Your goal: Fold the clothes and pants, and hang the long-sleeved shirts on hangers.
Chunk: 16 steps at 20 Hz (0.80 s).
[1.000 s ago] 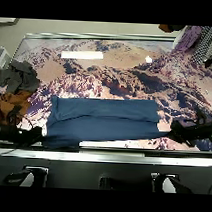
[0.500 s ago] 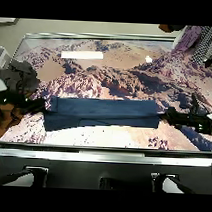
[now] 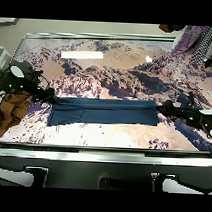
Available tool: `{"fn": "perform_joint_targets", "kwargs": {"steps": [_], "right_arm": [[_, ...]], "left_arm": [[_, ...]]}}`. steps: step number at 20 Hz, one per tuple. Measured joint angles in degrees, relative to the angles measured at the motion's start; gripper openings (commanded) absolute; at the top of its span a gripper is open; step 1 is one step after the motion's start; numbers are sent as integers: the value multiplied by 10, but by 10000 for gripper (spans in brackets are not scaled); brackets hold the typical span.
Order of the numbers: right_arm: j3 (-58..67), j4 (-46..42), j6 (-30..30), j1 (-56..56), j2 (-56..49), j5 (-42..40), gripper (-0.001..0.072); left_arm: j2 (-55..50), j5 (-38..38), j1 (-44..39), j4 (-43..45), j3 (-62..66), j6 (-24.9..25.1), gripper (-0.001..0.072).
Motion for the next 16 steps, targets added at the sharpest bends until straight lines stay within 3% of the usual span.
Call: {"fn": "perform_joint_targets", "kwargs": {"steps": [4,6,8,12,13,16], "right_arm": [[21,-3,24,46,-30,-59,34],[24,-5,37,54,-35,-78,119],[28,-9,51,58,-38,-82,279],[82,-38,109,36,-39,3,410],[106,-61,130,25,-39,33,422],[173,-157,181,-2,-40,105,547]], "left_arm": [[-32,13,-2,1,12,0,20],[-40,25,-4,1,14,0,126],[-45,37,-7,2,17,0,338],[-36,38,-10,2,48,0,341],[-29,37,-10,2,57,0,342],[0,28,-11,4,78,0,342]]}}
